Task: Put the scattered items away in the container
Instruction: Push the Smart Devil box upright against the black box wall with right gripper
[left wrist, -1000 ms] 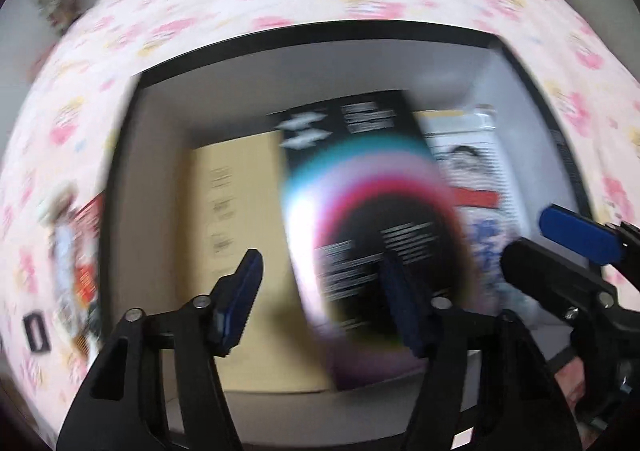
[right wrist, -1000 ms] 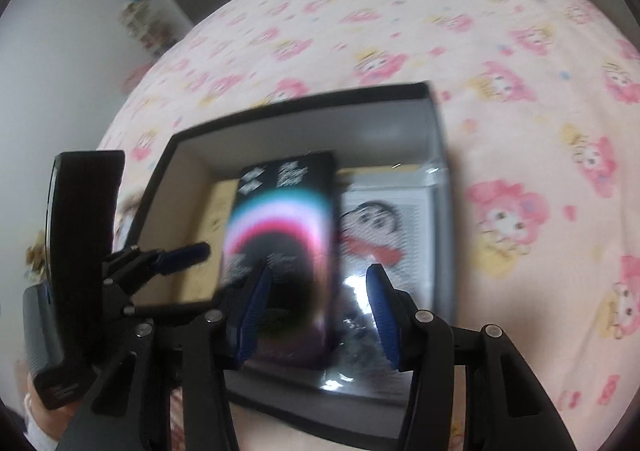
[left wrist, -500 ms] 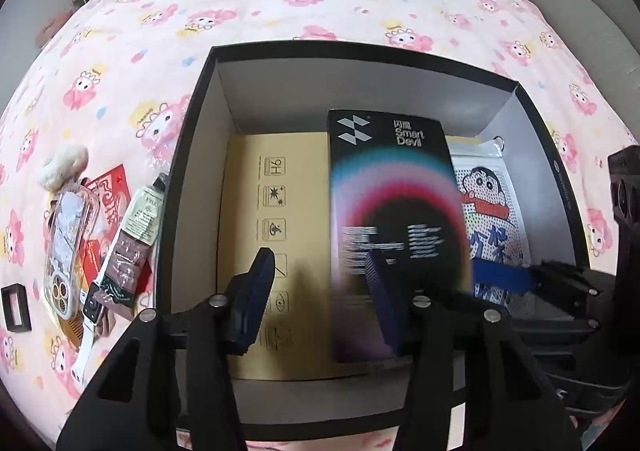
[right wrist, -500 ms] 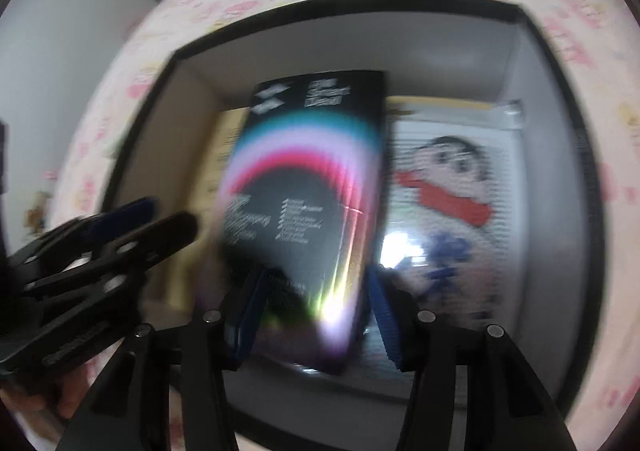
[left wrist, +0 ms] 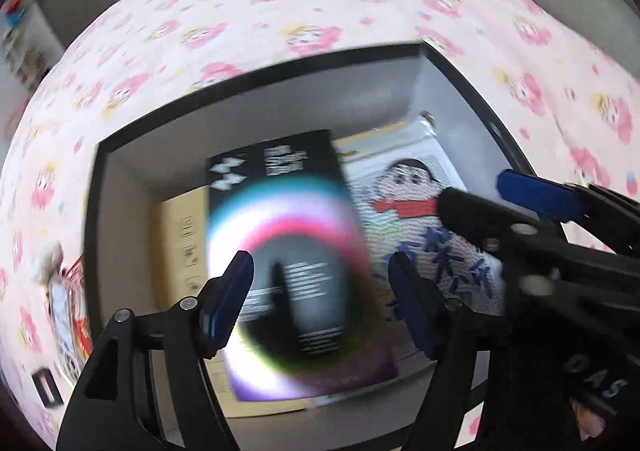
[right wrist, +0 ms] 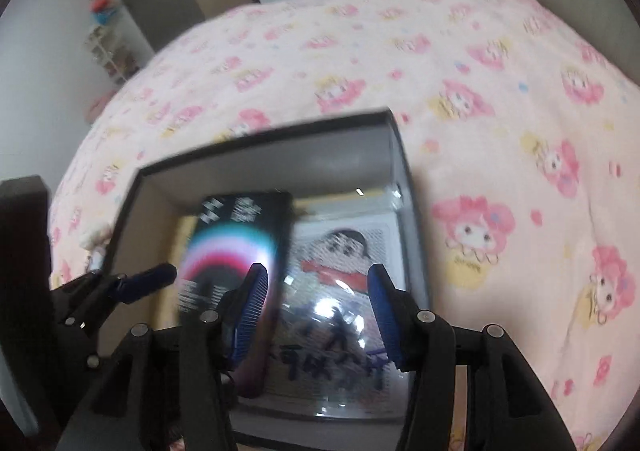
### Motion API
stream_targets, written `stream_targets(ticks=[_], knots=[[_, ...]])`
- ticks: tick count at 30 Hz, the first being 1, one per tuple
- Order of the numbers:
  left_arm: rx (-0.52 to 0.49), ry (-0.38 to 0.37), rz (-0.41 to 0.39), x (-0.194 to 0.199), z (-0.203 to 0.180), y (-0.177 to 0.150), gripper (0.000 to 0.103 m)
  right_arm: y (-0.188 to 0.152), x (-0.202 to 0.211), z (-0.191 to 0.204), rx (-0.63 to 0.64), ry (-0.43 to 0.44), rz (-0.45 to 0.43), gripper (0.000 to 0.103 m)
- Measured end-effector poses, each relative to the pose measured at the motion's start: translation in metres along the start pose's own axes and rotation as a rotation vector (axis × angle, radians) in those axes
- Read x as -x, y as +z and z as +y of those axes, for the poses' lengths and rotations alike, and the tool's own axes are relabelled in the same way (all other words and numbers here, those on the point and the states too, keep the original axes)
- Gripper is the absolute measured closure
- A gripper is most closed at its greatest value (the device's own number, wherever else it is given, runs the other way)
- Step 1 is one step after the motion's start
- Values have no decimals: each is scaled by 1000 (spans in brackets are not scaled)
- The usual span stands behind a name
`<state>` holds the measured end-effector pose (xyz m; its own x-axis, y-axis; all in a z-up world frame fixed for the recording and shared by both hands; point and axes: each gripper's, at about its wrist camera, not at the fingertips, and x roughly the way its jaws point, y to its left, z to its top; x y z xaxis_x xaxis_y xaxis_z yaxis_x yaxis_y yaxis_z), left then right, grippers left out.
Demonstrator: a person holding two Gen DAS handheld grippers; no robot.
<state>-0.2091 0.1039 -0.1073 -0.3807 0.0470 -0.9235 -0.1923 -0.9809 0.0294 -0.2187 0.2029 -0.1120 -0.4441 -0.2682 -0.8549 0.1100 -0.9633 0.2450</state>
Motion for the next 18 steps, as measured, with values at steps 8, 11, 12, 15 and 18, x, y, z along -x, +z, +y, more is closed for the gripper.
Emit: stream_targets(ticks=[8,11,12,15,18], knots=[[47,-57,66,-26,-6,9,29,2,1,-12,-68,71,55,55],[63,-42,89,-34,-3,9,26,0,-2,-11,-57,66,63,55],[62,-22,99,-36,-2,9,26,0,-1,-11,-58,66,65,55],[67,106,141,-47,4,11,26,1,-2,-11,-57,65,69,55],[59,142,161,-54,10,12,26,-1,-2,-8,-44,74,71,50]])
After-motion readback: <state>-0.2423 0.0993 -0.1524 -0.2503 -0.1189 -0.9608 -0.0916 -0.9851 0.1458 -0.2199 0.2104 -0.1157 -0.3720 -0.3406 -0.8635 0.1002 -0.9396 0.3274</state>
